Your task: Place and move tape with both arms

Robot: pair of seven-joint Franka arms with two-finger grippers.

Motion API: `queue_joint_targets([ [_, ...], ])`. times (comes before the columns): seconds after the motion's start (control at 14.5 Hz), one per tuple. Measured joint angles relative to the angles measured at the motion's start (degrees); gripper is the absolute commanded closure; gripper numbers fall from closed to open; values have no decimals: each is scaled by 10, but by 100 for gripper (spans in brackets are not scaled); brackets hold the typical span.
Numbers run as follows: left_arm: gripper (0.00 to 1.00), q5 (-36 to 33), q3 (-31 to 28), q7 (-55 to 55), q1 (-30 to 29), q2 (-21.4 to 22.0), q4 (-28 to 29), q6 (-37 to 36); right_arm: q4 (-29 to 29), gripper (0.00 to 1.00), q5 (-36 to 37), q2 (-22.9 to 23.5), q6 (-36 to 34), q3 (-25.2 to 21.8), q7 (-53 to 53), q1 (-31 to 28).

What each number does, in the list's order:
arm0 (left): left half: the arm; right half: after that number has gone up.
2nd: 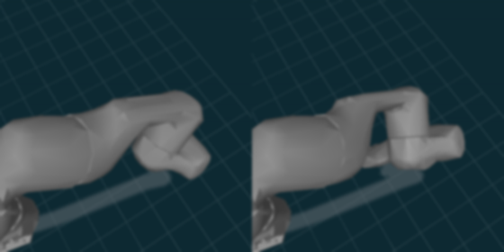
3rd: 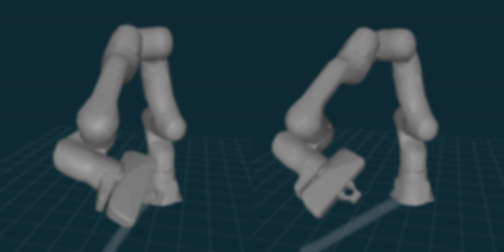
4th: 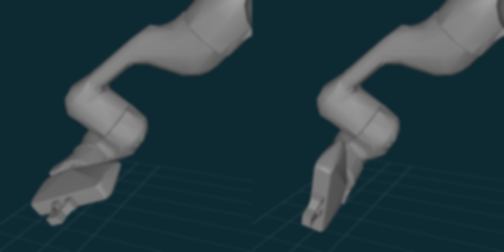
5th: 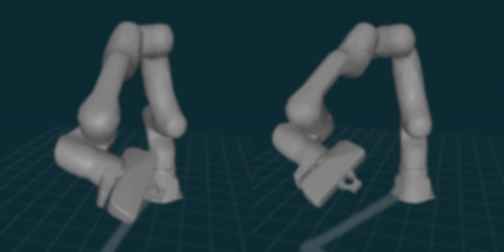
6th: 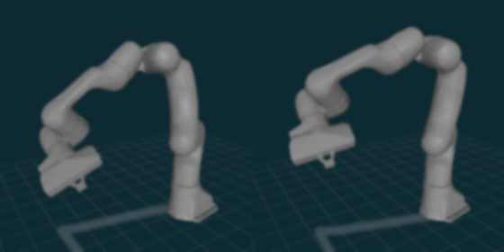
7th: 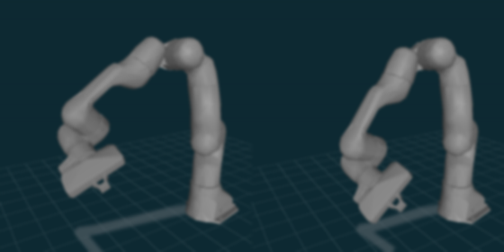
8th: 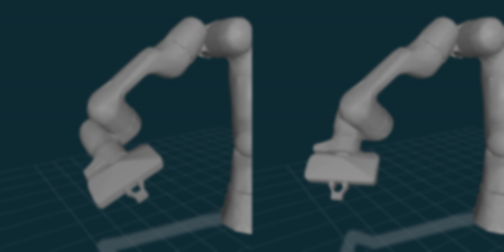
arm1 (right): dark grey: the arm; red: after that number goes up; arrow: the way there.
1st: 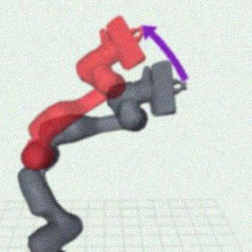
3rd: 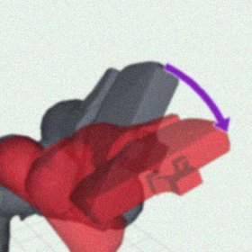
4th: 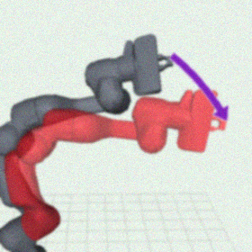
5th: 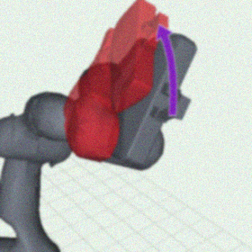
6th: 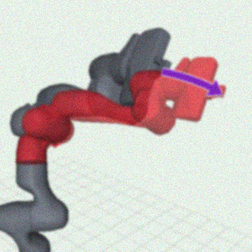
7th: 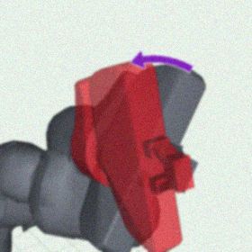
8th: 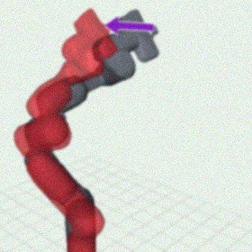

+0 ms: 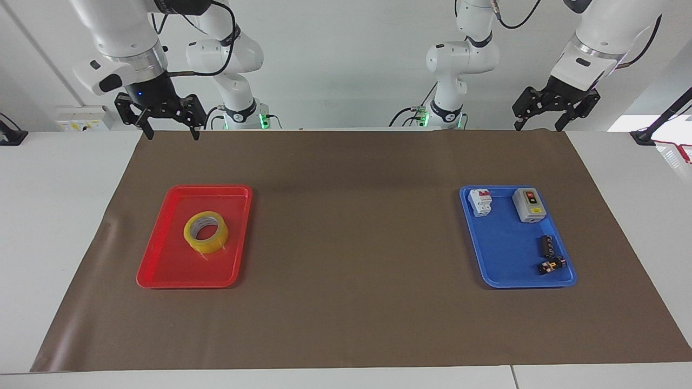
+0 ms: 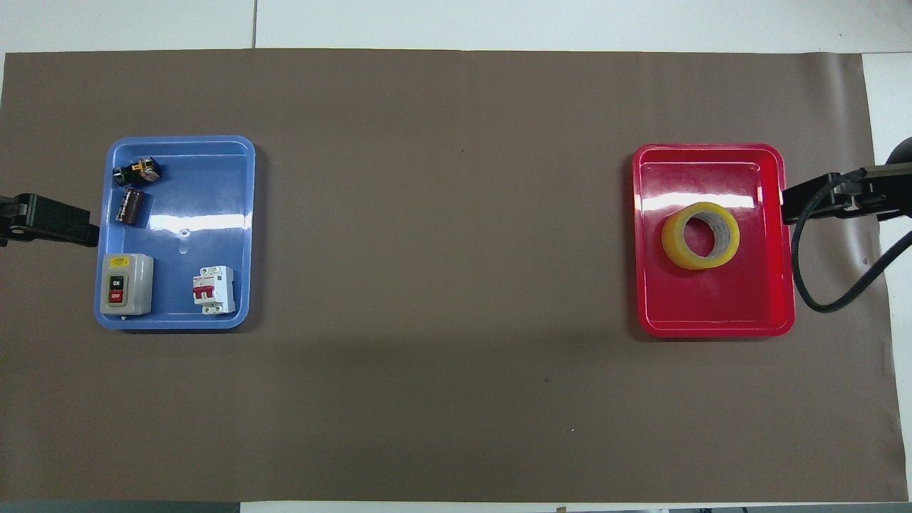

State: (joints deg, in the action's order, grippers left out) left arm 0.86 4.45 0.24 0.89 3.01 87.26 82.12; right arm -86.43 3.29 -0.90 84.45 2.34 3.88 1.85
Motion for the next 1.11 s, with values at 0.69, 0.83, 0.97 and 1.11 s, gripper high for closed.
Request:
queue_joint_targets([
  [0.69,0,0,0,0,0,0,0,0,0,0,-14,0,-11,-6,-11,-7],
  [0.83,0,0,0,0,0,0,0,0,0,0,-14,0,-11,-6,-11,-7],
  [0.97,0,0,0,0,0,0,0,0,1,0,-14,0,-11,-6,-11,-7],
  [1.11,0,0,0,0,0,0,0,0,2,0,-14,0,-11,-6,-11,-7],
])
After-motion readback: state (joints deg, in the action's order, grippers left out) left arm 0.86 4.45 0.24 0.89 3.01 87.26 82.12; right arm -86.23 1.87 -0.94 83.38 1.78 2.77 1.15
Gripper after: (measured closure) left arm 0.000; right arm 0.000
